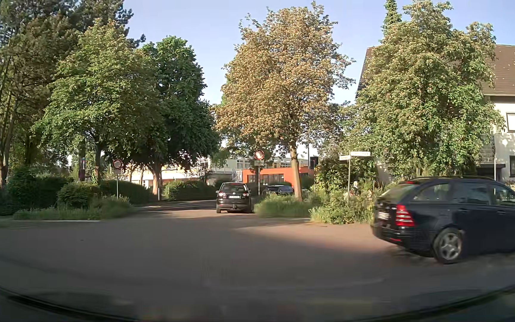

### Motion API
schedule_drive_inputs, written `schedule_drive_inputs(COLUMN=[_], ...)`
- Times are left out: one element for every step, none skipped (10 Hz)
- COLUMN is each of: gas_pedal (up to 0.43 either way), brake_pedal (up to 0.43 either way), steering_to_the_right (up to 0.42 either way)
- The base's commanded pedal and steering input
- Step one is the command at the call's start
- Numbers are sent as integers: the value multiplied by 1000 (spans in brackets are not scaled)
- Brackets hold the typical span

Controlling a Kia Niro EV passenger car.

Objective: Follow the waypoints while adhering to traffic rules and regulations

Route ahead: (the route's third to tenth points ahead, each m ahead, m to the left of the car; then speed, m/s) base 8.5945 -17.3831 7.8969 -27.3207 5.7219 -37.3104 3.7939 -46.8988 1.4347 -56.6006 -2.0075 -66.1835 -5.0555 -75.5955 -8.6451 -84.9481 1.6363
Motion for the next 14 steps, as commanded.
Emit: schedule_drive_inputs(gas_pedal=[118, 150, 150, 150, 150, 150, 150, 150, 150, 150, 150, 150, 150, 150], brake_pedal=[0, 0, 0, 0, 0, 0, 0, 6, 0, 0, 0, 0, 0, 0], steering_to_the_right=[296, 319, 346, 372, 403, 429, 449, 470, 489, 507, 528, 545, 553, 562])
